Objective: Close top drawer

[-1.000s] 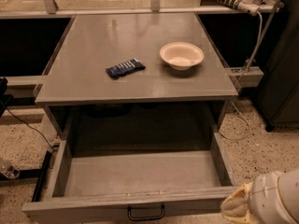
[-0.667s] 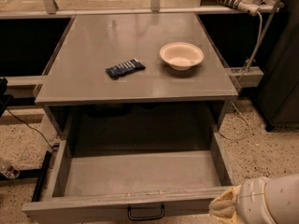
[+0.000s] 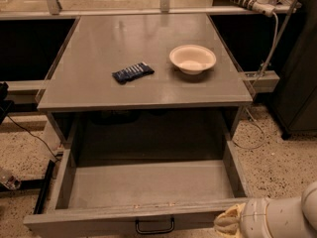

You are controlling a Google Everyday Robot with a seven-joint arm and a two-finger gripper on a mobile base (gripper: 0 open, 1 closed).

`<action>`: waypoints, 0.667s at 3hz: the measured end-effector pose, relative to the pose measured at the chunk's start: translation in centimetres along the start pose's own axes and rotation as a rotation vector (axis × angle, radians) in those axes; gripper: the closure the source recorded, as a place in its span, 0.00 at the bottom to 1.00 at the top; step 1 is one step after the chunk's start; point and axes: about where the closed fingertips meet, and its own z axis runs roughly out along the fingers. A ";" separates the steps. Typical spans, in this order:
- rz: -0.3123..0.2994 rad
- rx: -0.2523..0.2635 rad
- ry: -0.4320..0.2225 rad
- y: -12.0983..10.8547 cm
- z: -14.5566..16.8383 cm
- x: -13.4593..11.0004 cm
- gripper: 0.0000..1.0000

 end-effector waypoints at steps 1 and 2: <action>0.001 0.004 -0.004 -0.6 1.4 -0.1 0.82; 0.002 0.005 -0.004 -0.8 1.6 -0.1 0.59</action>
Offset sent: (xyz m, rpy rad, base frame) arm 0.0087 0.0048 -0.0096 0.0027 -0.0034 -0.0023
